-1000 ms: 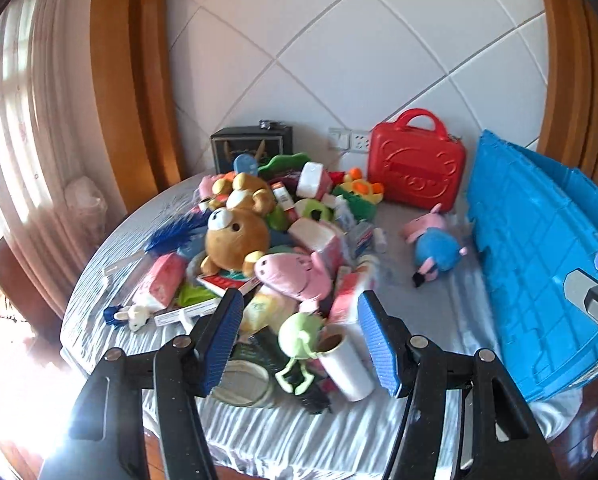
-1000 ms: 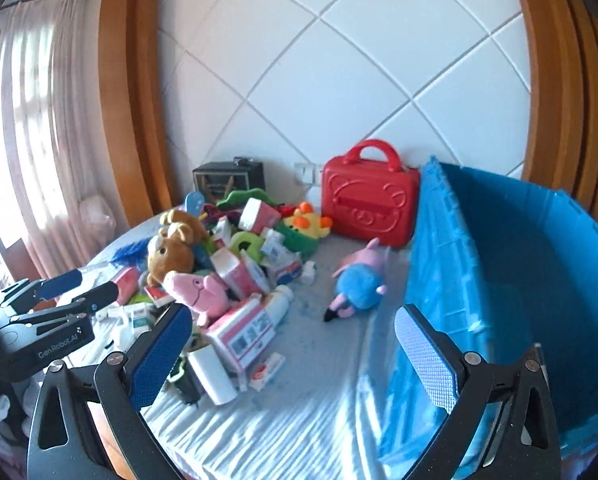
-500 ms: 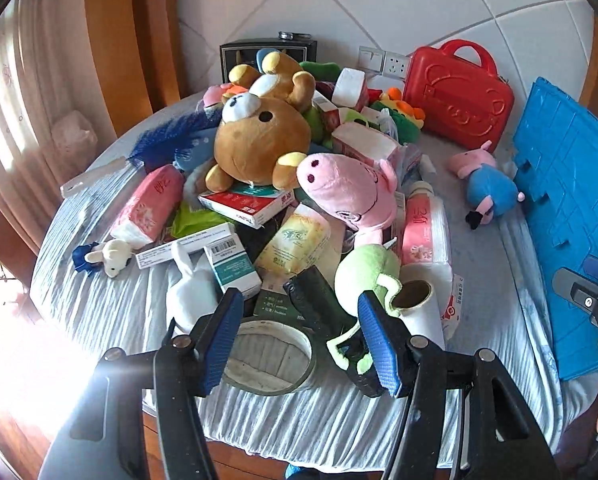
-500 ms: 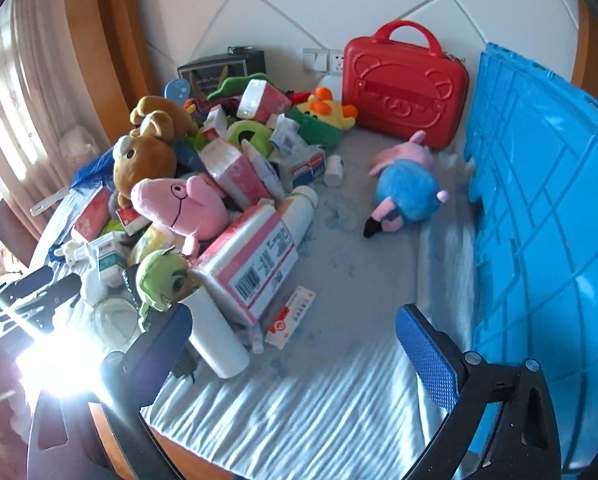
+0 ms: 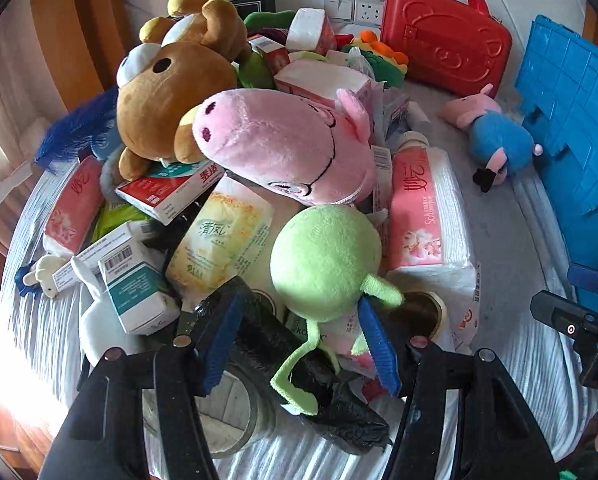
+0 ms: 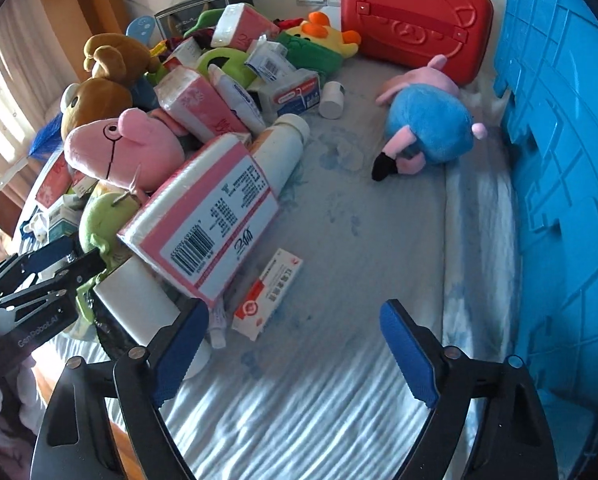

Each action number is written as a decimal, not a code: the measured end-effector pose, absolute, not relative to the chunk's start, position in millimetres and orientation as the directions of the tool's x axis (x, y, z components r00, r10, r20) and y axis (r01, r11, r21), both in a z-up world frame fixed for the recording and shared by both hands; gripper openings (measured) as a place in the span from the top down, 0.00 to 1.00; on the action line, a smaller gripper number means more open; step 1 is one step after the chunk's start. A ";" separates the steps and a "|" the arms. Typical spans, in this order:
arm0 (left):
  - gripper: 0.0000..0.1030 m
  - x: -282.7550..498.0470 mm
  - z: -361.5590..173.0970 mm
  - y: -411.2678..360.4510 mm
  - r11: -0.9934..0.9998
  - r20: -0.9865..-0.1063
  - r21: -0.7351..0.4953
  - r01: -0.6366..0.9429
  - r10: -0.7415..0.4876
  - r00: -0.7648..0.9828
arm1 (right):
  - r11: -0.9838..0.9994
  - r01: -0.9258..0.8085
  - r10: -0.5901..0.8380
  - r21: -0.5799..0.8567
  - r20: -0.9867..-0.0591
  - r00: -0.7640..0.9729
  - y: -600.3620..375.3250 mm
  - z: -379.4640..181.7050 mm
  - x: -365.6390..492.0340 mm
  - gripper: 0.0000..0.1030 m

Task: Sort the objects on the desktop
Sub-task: 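Grasp the green plush with the left tool while the right tool grasps the small ointment box, then carry the green plush and ointment box with both tools over the crate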

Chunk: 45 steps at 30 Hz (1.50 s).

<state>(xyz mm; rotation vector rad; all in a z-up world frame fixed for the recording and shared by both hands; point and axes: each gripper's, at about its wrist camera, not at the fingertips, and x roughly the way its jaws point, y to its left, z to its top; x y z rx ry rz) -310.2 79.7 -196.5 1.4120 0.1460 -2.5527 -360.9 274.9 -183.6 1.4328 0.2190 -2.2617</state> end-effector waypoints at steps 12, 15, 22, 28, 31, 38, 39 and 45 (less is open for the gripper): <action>0.43 -340.1 -201.5 85.2 -0.993 -0.843 -0.065 0.098 0.002 -0.539 | -0.922 0.351 -0.269 0.161 -0.920 -0.285 259.0 -231.4 -379.0 0.30; 0.43 -347.7 -204.9 83.4 -0.993 -0.839 -0.066 0.101 0.000 -0.544 | -0.928 0.333 -0.264 0.167 -0.926 -0.270 251.5 -242.3 -385.1 0.33; 0.47 -351.2 -207.0 83.1 -0.995 -0.833 -0.060 0.080 0.006 -0.553 | -0.932 0.332 -0.241 0.144 -0.931 -0.273 234.9 -256.7 -392.1 0.60; 0.49 -337.8 -186.7 87.4 -0.997 -0.812 -0.042 0.065 -0.004 -0.584 | -0.934 0.334 -0.239 0.130 -0.921 -0.308 238.9 -238.0 -383.6 0.74; 0.49 -329.2 -163.4 90.1 -0.997 -0.779 -0.024 0.067 -0.023 -0.626 | -0.932 0.336 -0.261 0.136 -0.896 -0.360 245.9 -209.1 -373.7 0.74; 0.49 -315.4 -99.2 101.5 -0.999 -0.686 0.008 0.043 -0.037 -0.726 | -0.918 0.373 -0.331 0.134 -0.777 -0.536 253.0 -116.6 -338.7 0.74; 0.49 -312.9 -90.0 104.1 -0.999 -0.671 0.010 0.035 -0.033 -0.741 | -0.918 0.375 -0.338 0.131 -0.754 -0.563 254.0 -102.3 -333.9 0.74; 0.49 -293.6 -36.2 122.4 -0.999 -0.577 0.032 -0.029 0.005 -0.817 | -0.931 0.355 -0.329 0.089 -0.627 -0.706 265.6 -26.0 -306.6 0.74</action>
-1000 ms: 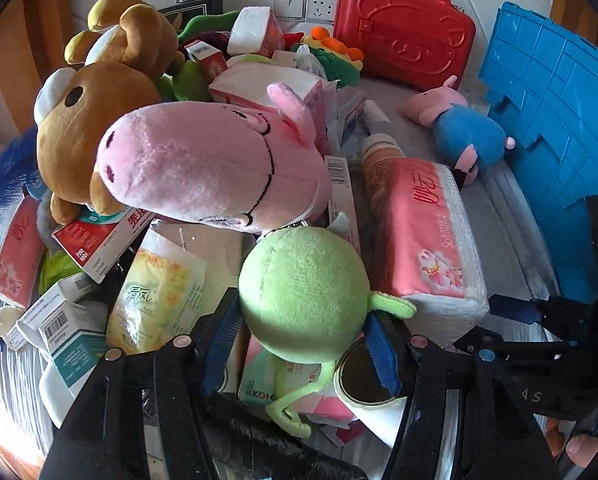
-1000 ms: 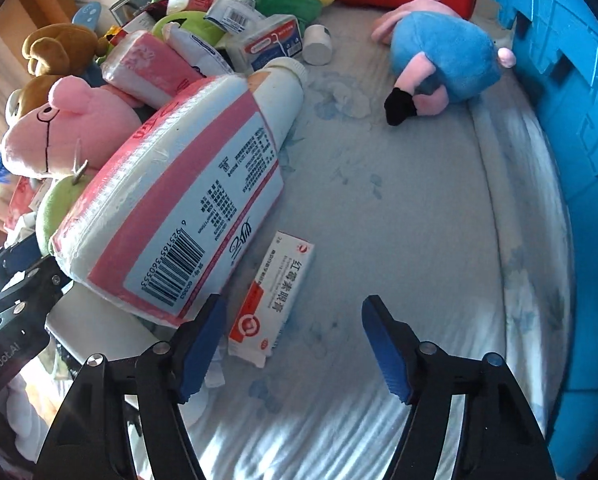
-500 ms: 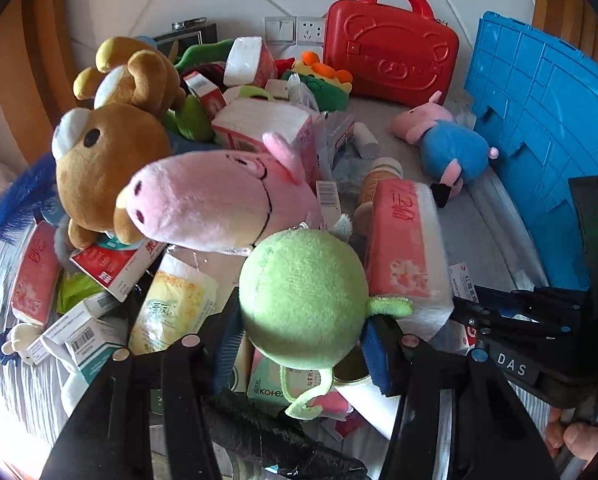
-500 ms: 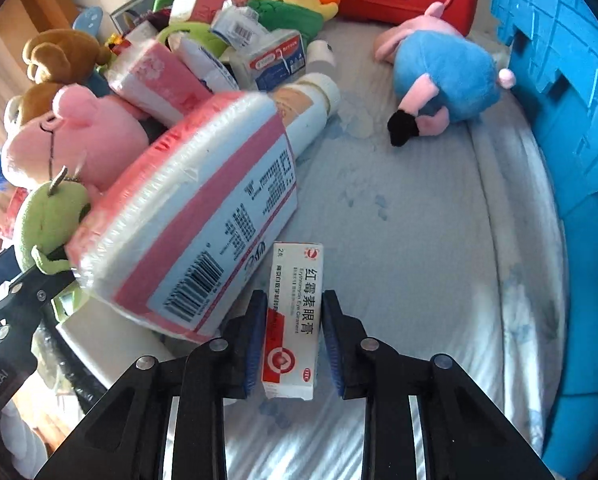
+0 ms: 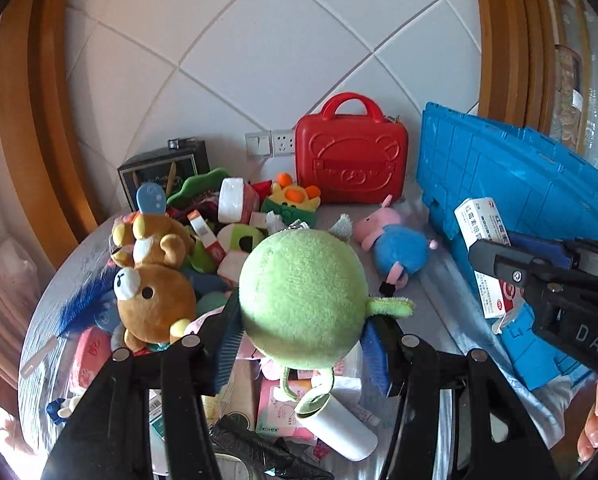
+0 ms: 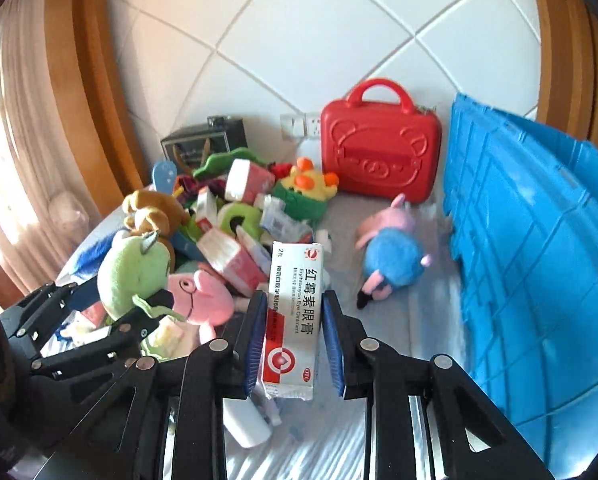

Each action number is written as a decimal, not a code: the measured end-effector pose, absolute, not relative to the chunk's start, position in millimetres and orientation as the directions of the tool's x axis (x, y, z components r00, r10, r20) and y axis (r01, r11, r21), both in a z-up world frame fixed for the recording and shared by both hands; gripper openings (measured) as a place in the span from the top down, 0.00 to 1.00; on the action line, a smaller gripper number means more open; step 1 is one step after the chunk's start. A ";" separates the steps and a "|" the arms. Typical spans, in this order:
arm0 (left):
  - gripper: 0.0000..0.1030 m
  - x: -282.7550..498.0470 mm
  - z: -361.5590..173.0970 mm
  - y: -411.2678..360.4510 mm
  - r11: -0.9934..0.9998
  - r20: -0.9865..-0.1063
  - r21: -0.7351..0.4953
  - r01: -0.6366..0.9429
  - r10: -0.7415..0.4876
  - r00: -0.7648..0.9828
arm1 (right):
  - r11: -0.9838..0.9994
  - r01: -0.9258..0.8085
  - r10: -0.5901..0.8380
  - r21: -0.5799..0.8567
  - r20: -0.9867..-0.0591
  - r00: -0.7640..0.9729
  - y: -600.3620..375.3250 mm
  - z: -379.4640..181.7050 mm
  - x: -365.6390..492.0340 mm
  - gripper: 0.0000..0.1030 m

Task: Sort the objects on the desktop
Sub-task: 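Carry the green plush and ointment box with both tools over the crate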

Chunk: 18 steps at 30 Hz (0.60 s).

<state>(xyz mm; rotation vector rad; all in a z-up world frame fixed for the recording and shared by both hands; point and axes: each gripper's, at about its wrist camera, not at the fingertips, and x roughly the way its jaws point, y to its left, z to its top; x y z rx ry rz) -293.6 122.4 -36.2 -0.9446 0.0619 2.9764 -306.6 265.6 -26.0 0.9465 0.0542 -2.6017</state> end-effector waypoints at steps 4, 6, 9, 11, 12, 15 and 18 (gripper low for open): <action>0.49 -280.9 -8.6 146.2 -0.995 -0.519 0.018 -0.100 0.076 -0.851 | -0.954 0.299 -0.268 0.040 -0.564 -0.781 283.0 12.4 -281.8 0.74; 0.49 -277.6 6.3 163.4 -0.990 -0.494 0.016 -0.139 0.113 -0.862 | -0.962 0.271 -0.238 0.018 -0.534 -0.811 298.0 34.0 -268.9 0.74; 0.49 -275.0 28.2 195.7 -0.981 -0.464 0.017 -0.194 0.164 -0.870 | -0.974 0.227 -0.195 -0.010 -0.475 -0.858 328.2 64.6 -256.2 0.74; 0.49 -273.2 40.7 218.9 -0.974 -0.445 0.026 -0.226 0.191 -0.875 | -0.984 0.178 -0.153 -0.017 -0.436 -0.887 354.2 82.1 -249.7 0.74; 0.49 -272.3 45.7 231.8 -0.971 -0.435 0.032 -0.239 0.201 -0.878 | -0.988 0.156 -0.134 -0.019 -0.419 -0.898 368.5 89.3 -246.2 0.74; 0.49 -270.9 57.6 275.4 -0.963 -0.411 0.032 -0.269 0.232 -0.881 | -0.995 0.099 -0.083 -0.021 -0.385 -0.919 413.9 101.5 -240.8 0.74; 0.49 -272.6 65.7 328.5 -0.957 -0.395 0.029 -0.288 0.254 -0.883 | -0.998 0.066 -0.053 -0.022 -0.373 -0.927 463.9 104.5 -240.2 0.73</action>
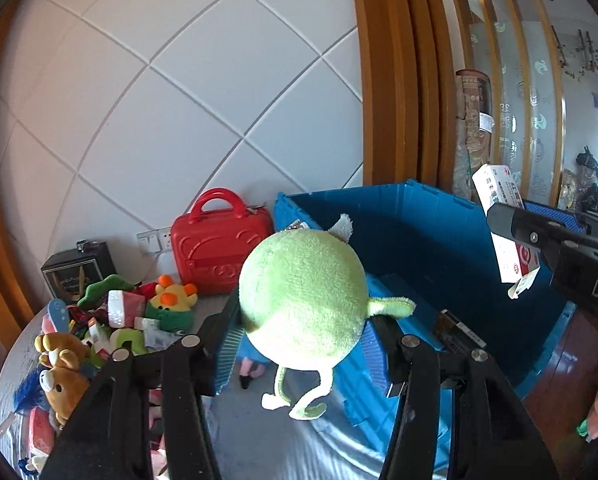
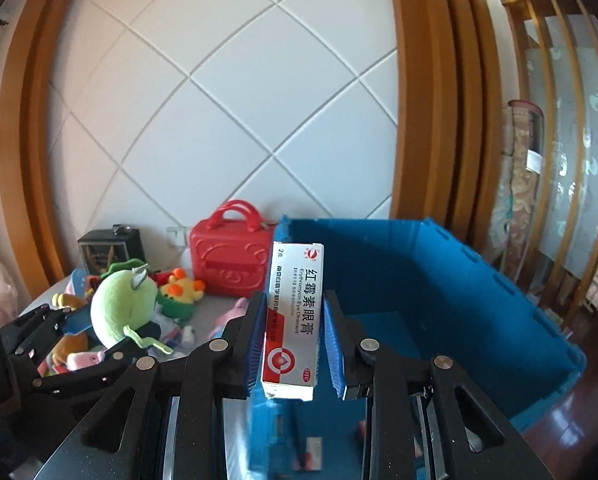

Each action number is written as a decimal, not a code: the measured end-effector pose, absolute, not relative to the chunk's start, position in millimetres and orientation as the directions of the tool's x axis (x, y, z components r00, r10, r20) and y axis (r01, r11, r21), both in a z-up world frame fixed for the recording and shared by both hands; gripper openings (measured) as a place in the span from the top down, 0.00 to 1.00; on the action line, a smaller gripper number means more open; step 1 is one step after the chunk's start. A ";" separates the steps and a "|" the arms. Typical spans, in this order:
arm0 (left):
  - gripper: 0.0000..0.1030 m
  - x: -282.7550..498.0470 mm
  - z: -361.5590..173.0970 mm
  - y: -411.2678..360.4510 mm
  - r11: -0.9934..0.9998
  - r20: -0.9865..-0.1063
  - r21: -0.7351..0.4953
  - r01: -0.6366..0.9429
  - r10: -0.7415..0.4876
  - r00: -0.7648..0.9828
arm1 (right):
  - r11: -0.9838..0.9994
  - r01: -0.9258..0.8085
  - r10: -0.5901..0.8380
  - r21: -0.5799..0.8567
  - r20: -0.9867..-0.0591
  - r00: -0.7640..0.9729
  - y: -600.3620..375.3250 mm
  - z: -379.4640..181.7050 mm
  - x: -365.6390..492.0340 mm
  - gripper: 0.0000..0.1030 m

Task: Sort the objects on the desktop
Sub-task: 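Carry the green plush and ointment box with both tools over the crate, then open both tools to drop the plush and ointment box into the crate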

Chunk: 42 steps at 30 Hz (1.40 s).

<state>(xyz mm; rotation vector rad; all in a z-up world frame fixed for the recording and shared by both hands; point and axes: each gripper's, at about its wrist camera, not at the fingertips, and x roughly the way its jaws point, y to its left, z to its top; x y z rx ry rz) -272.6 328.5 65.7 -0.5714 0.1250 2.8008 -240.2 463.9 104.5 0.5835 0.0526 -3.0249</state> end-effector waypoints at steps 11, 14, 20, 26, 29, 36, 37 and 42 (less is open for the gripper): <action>0.49 -303.1 47.3 516.7 -0.958 -0.546 0.041 -0.285 0.218 -0.809 | -0.998 0.061 -0.039 -0.029 -0.498 -0.866 641.7 53.7 -302.8 0.73; 0.48 -305.4 40.1 538.2 -0.959 -0.584 0.068 -0.276 0.187 -0.790 | -0.996 0.083 -0.057 -0.024 -0.551 -0.833 663.9 35.4 -315.7 0.73; 0.46 -308.0 33.3 549.0 -0.971 -0.614 0.085 -0.224 0.126 -0.779 | -0.995 0.098 -0.070 -0.014 -0.603 -0.795 680.4 14.4 -327.7 0.73; 0.44 -304.8 35.0 550.3 -0.972 -0.602 0.099 -0.214 0.112 -0.791 | -0.994 0.099 -0.058 -0.034 -0.606 -0.793 681.6 13.6 -325.5 0.73; 0.43 -303.0 34.7 547.4 -0.974 -0.601 0.089 -0.211 0.116 -0.791 | -0.995 0.095 -0.053 -0.036 -0.615 -0.787 685.0 12.1 -325.0 0.73; 0.43 -298.6 31.0 549.2 -0.976 -0.611 0.077 -0.204 0.115 -0.783 | -0.996 0.076 -0.028 -0.049 -0.627 -0.779 690.9 10.2 -322.0 0.69; 0.43 -298.4 29.9 550.1 -0.976 -0.617 0.074 -0.203 0.115 -0.778 | -0.996 0.074 -0.024 -0.053 -0.628 -0.778 691.8 10.1 -320.9 0.67; 0.43 -296.7 28.1 554.6 -0.979 -0.627 0.078 -0.190 0.100 -0.773 | -0.995 0.073 -0.016 -0.069 -0.611 -0.791 695.9 13.6 -313.7 0.25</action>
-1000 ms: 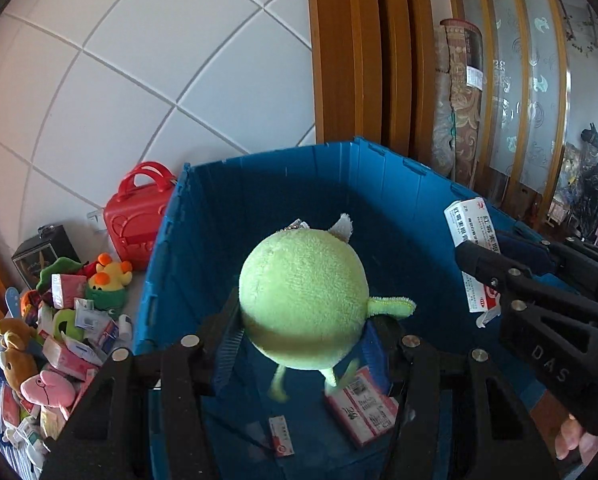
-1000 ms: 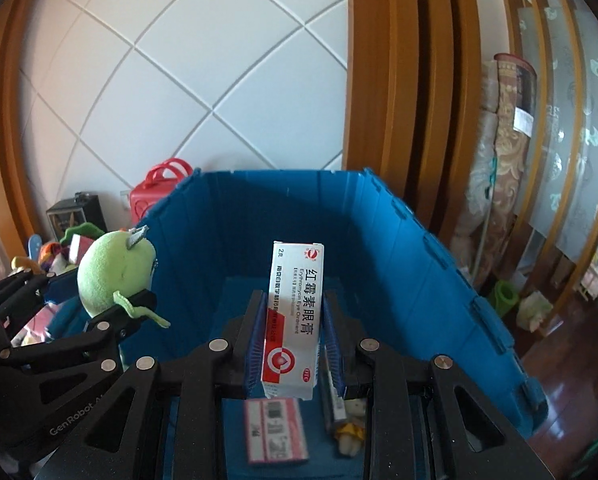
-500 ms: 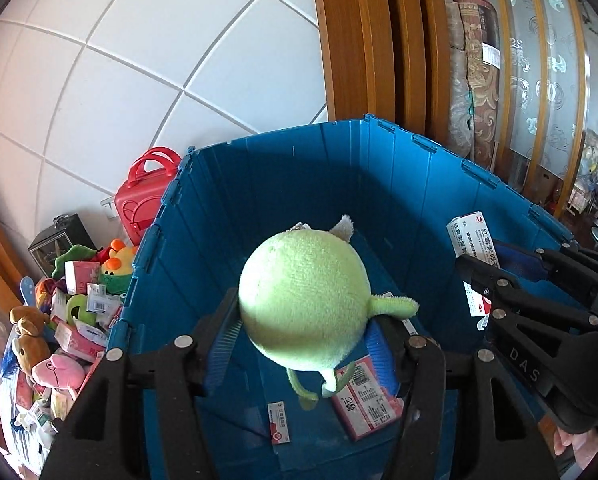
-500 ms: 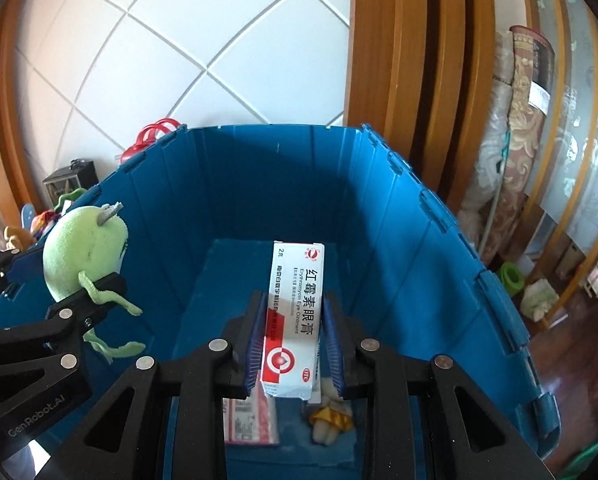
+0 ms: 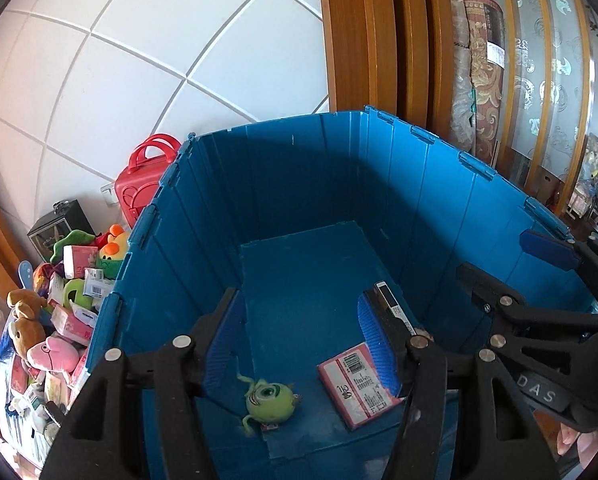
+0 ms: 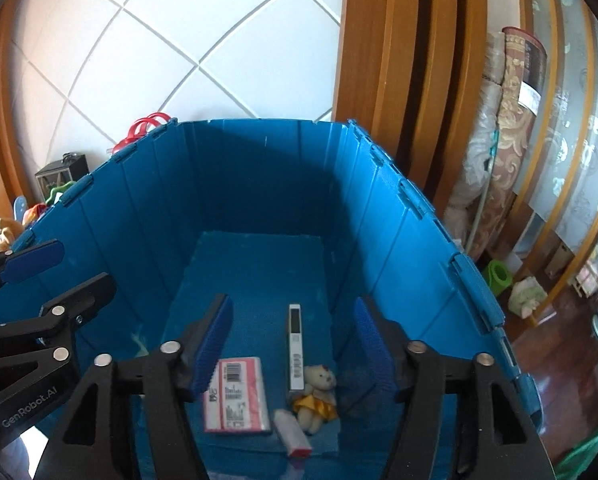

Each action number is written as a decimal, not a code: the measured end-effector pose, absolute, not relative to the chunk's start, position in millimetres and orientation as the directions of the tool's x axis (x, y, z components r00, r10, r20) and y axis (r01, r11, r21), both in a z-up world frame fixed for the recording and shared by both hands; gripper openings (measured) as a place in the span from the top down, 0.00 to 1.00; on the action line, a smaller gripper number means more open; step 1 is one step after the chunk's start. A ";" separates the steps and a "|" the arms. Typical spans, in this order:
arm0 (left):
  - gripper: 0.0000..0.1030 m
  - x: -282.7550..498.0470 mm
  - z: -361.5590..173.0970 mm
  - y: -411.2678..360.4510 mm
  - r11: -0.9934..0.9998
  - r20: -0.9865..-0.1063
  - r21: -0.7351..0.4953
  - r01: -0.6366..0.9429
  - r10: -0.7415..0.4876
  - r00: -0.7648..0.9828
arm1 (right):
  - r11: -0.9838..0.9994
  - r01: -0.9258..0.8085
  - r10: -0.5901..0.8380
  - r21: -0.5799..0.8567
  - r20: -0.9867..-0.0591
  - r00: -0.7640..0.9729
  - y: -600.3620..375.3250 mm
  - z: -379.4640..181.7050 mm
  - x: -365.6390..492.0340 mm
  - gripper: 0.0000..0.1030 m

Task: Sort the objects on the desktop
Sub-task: 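Open both tools to drop the plush and ointment box into the crate, then move both tools back from the crate to the pile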

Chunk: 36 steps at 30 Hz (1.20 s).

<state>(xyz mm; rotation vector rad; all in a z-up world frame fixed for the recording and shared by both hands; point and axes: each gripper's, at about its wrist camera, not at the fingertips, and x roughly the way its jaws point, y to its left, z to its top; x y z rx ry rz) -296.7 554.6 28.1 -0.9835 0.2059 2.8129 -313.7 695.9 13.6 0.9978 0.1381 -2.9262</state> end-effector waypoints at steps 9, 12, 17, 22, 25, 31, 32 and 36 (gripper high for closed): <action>0.43 -289.3 33.1 549.6 -0.984 -0.607 0.068 -0.167 0.092 -0.789 | -0.995 0.063 -0.003 -0.083 -0.579 -0.815 701.9 20.8 -303.8 0.04; 0.43 -285.6 36.2 543.0 -0.986 -0.594 0.052 -0.156 0.095 -0.799 | -0.995 0.062 -0.004 -0.083 -0.570 -0.822 702.7 23.7 -301.6 0.00; 0.43 -277.0 45.2 525.1 -0.994 -0.556 0.018 -0.107 0.079 -0.828 | -0.995 0.073 -0.020 -0.073 -0.555 -0.832 701.8 29.1 -297.3 0.00; 0.43 -262.6 54.5 506.2 -0.999 -0.481 0.021 -0.029 0.015 -0.877 | -0.992 0.113 -0.063 -0.061 -0.534 -0.843 694.8 35.0 -291.7 0.00; 0.42 -254.7 54.9 492.8 -1.000 -0.458 0.022 0.019 -0.027 -0.888 | -0.988 0.147 -0.098 -0.052 -0.524 -0.846 685.5 36.7 -289.7 0.00; 0.43 -239.8 52.0 448.7 -0.990 -0.463 0.000 0.140 -0.124 -0.877 | -0.969 0.244 -0.196 -0.031 -0.501 -0.843 655.1 39.7 -286.3 0.00; 0.42 -237.8 51.4 441.8 -0.988 -0.468 0.005 0.154 -0.139 -0.873 | -0.966 0.259 -0.211 -0.028 -0.495 -0.843 648.5 40.2 -285.3 0.00; 0.42 -228.4 53.9 417.0 -0.984 -0.459 0.008 0.177 -0.161 -0.874 | -0.960 0.275 -0.219 -0.045 -0.488 -0.845 620.7 42.6 -285.3 0.00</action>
